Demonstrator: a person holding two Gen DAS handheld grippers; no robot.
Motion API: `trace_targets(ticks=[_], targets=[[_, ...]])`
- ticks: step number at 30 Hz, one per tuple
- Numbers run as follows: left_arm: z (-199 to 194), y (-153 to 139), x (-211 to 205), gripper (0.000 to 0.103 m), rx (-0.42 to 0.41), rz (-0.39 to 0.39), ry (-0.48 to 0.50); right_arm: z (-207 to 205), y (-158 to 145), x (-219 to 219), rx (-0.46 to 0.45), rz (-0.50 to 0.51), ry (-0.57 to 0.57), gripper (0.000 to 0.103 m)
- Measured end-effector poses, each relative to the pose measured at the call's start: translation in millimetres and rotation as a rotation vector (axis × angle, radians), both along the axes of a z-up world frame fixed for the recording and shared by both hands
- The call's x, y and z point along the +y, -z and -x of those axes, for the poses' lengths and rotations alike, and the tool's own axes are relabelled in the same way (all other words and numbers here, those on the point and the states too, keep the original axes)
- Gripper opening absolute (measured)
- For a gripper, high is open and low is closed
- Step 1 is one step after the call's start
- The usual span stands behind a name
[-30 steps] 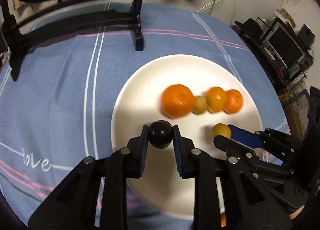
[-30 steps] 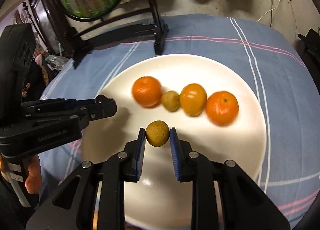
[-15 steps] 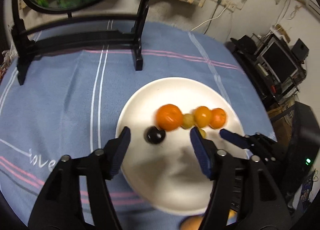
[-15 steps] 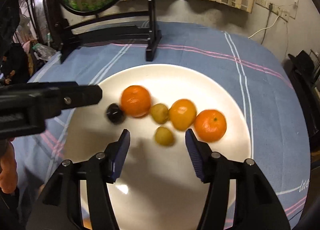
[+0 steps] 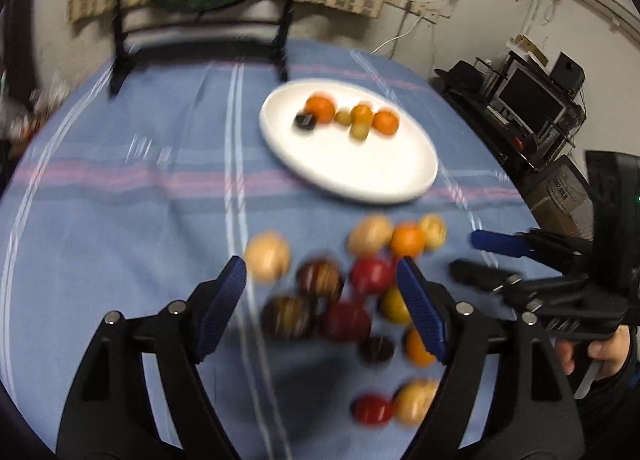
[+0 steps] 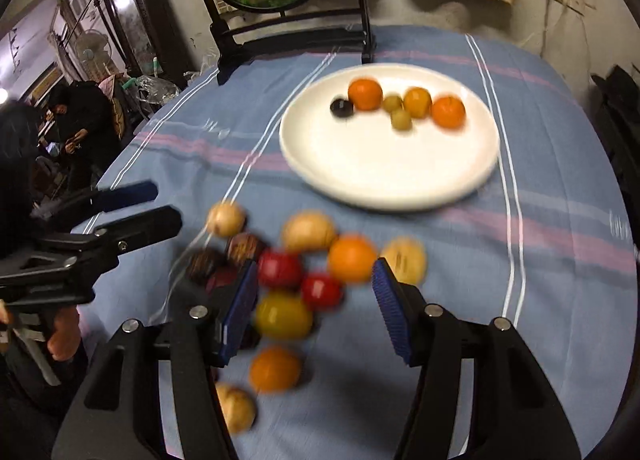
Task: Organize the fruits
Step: 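Grasp the large pale fruit with the right tool while the left tool grasps a red tomato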
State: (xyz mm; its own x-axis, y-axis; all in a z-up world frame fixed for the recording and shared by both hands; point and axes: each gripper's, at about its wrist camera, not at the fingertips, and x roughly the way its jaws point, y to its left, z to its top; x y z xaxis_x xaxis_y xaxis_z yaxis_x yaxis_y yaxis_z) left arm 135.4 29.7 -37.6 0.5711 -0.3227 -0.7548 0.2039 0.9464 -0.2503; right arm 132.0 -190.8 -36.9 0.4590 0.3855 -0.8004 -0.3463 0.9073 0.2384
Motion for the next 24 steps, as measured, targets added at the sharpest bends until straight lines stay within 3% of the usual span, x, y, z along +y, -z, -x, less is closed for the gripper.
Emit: trace_targets(ticks=[3, 6, 11, 15, 22, 23, 24], targets=[[25.8, 20.0, 20.9, 0.079, 0.036, 0.011, -0.049, 26.3, 11.7, -5.1, 0.031, -0.012, 0.03, 0.068], [49.8, 29.1, 29.2, 0.079, 0.029, -0.024, -0.056, 52.2, 20.2, -4.8, 0.061, -0.052, 0.041, 0.068], [72.6, 30.0, 25.9, 0.08, -0.005, -0.055, -0.025, 89.7, 33.0, 19.6, 0.058, -0.063, -0.047, 0.068], [78.2, 30.6, 22.9, 0.08, 0.003, -0.042, -0.014, 95.9, 44.6, 42.8, 0.061, 0.037, -0.089, 0.068], [84.0, 28.7, 27.3, 0.08, -0.004, -0.033, -0.015, 92.9, 49.2, 51.3, 0.008, 0.065, -0.089, 0.068], [84.2, 29.3, 27.5, 0.08, -0.003, -0.035, -0.015, 93.0, 49.8, 52.4, -0.013, 0.068, -0.09, 0.066], [84.2, 29.6, 27.1, 0.08, -0.002, -0.034, -0.012, 92.4, 51.6, 51.7, -0.013, 0.07, -0.096, 0.057]])
